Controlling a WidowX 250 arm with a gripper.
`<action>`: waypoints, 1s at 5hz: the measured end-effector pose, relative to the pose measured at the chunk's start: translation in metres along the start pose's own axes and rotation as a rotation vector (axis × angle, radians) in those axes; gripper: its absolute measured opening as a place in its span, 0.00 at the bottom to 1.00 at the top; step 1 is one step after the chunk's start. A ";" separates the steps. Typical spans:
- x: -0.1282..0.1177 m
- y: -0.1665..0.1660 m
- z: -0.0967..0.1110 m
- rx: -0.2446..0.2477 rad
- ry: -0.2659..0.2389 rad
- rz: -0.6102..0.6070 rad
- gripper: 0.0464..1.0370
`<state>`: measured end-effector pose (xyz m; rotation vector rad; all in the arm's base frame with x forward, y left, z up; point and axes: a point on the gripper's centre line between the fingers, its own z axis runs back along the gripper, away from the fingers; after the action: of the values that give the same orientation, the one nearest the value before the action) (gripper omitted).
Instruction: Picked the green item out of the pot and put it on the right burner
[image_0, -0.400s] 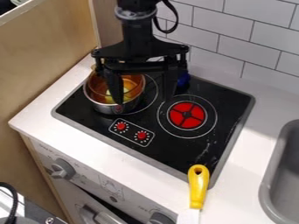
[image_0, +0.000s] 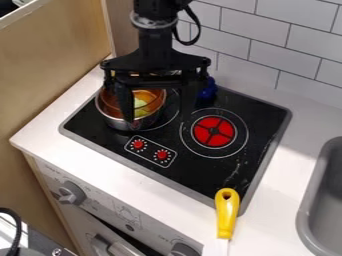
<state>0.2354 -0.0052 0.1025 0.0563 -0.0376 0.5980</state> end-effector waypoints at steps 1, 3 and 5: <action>0.002 0.003 -0.006 0.083 -0.026 0.002 0.96; 0.032 0.014 -0.019 0.120 -0.111 -0.048 0.96; 0.034 0.016 -0.019 0.123 -0.112 -0.046 0.96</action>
<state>0.2542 0.0283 0.0856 0.2096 -0.1074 0.5499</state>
